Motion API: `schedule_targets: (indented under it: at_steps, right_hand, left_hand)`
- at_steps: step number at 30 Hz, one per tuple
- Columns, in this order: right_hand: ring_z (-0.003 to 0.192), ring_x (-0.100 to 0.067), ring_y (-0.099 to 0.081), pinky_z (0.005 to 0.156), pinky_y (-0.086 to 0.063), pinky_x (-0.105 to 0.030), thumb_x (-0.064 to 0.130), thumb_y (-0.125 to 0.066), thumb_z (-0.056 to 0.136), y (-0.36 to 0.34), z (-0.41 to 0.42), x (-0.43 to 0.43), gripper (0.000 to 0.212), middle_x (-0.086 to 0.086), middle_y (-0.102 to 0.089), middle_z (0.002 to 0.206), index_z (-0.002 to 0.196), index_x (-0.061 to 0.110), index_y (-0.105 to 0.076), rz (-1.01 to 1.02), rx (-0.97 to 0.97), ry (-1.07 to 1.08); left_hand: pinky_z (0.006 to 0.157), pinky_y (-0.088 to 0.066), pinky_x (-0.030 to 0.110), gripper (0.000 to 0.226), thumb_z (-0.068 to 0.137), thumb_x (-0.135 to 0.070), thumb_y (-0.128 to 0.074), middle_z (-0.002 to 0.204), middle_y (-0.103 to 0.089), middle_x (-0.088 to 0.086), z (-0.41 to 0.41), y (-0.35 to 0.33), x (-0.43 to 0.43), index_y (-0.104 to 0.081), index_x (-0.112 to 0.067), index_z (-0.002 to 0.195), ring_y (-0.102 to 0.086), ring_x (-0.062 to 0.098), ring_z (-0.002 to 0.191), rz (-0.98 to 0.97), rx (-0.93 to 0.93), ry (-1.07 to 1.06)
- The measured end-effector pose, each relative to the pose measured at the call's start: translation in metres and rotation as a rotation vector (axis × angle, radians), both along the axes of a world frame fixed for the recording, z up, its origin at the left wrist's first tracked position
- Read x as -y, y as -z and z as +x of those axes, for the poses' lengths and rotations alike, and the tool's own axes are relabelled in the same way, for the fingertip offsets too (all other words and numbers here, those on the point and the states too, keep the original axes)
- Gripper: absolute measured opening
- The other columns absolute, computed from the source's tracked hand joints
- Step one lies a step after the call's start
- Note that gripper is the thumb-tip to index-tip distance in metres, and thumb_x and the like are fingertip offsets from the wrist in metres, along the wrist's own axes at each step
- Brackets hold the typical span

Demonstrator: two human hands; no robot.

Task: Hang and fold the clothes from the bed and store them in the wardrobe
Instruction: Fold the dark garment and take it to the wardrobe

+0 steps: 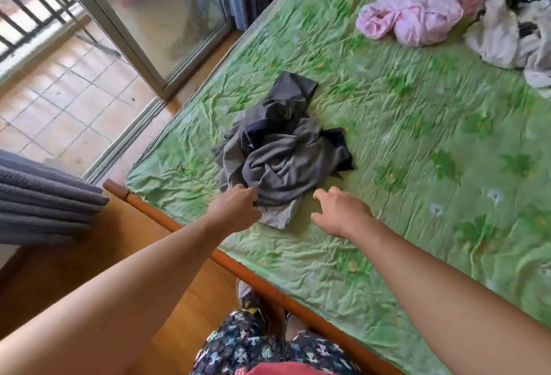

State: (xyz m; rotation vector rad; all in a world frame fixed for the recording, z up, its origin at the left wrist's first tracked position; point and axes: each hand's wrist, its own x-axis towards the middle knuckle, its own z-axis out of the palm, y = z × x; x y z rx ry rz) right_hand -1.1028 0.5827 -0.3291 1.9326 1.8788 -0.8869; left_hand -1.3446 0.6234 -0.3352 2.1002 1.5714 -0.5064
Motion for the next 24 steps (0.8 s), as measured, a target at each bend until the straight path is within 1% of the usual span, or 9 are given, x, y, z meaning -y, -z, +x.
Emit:
schedule_targets:
  at_steps: [5,8,11,13,15,17,18,21,24]
  right_hand:
    - [0.124,-0.032,-0.048,0.094,-0.047,-0.045,0.042,-0.051,0.095,0.063,-0.01,-0.032,0.042,-0.008,-0.046,0.132,0.133,0.027,-0.044,-0.031,-0.002,0.011]
    - [0.124,-0.033,-0.045,0.091,-0.046,-0.044,0.035,-0.053,0.095,0.107,-0.016,-0.054,0.036,-0.008,-0.044,0.13,0.128,0.024,-0.044,-0.009,-0.004,0.034]
    - [0.126,-0.032,-0.042,0.091,-0.046,-0.045,0.024,-0.052,0.094,0.153,-0.022,-0.082,0.033,-0.007,-0.041,0.13,0.126,0.023,-0.044,0.046,0.019,0.031]
    - [0.128,-0.033,-0.039,0.092,-0.046,-0.046,0.019,-0.053,0.092,0.183,-0.028,-0.105,0.039,-0.007,-0.038,0.135,0.129,0.023,-0.045,0.129,0.035,0.006]
    - [0.139,-0.033,-0.029,0.101,-0.042,-0.048,0.015,-0.054,0.09,0.209,-0.032,-0.132,0.051,-0.007,-0.028,0.151,0.138,0.025,-0.04,0.195,0.039,-0.018]
    - [0.15,-0.032,-0.012,0.111,-0.031,-0.05,0.013,-0.05,0.091,0.23,-0.036,-0.156,0.064,-0.005,-0.014,0.164,0.15,0.029,-0.03,0.203,0.051,-0.026]
    - [0.151,-0.032,-0.01,0.115,-0.027,-0.052,0.013,-0.048,0.092,0.241,-0.037,-0.165,0.068,-0.005,-0.014,0.165,0.153,0.029,-0.026,0.195,0.073,-0.027]
    - [0.138,-0.032,-0.033,0.114,-0.024,-0.056,0.014,-0.045,0.091,0.262,-0.04,-0.17,0.063,-0.004,-0.043,0.145,0.15,0.026,-0.03,0.211,0.177,-0.039]
    - [0.119,-0.028,-0.05,0.096,-0.033,-0.049,0.009,-0.032,0.088,0.268,-0.039,-0.163,0.043,-0.001,-0.06,0.121,0.124,0.024,-0.048,0.244,0.203,-0.04]
  left_hand:
    - [0.074,-0.055,0.045,0.014,0.091,-0.025,-0.053,0.107,-0.053,0.006,0.003,0.053,-0.051,-0.052,-0.018,0.102,-0.06,0.03,0.095,-0.056,-0.029,0.038]
    - [0.071,-0.049,0.041,0.032,0.089,-0.021,-0.053,0.12,-0.049,0.007,0.006,0.095,-0.084,-0.05,-0.019,0.121,-0.058,0.034,0.105,-0.073,-0.073,0.034]
    - [0.073,-0.046,0.043,0.037,0.088,-0.018,-0.056,0.128,-0.043,0.009,0.009,0.143,-0.119,-0.048,-0.019,0.124,-0.049,0.035,0.117,-0.066,-0.098,0.085]
    - [0.078,-0.047,0.045,0.043,0.089,-0.017,-0.059,0.136,-0.036,0.01,0.012,0.174,-0.14,-0.048,-0.023,0.129,-0.041,0.035,0.125,-0.036,-0.096,0.073]
    - [0.093,-0.048,0.051,0.058,0.089,-0.018,-0.061,0.147,-0.024,0.011,0.016,0.201,-0.16,-0.038,-0.028,0.142,-0.031,0.037,0.135,-0.02,-0.059,0.047]
    - [0.099,-0.045,0.054,0.074,0.089,-0.016,-0.06,0.148,-0.023,0.014,0.022,0.223,-0.176,-0.024,-0.029,0.152,-0.036,0.041,0.132,-0.037,0.027,-0.01]
    - [0.098,-0.046,0.054,0.079,0.089,-0.014,-0.06,0.145,-0.028,0.015,0.023,0.234,-0.184,-0.018,-0.028,0.155,-0.043,0.043,0.127,-0.052,0.07,-0.047]
    - [0.082,-0.046,0.046,0.079,0.087,-0.014,-0.061,0.131,-0.049,0.016,0.02,0.256,-0.202,-0.018,-0.024,0.153,-0.056,0.043,0.112,-0.014,0.13,-0.114]
    - [0.07,-0.041,0.036,0.066,0.081,-0.022,-0.064,0.105,-0.063,0.011,0.013,0.258,-0.207,-0.033,-0.024,0.139,-0.062,0.04,0.099,-0.041,0.124,-0.075]
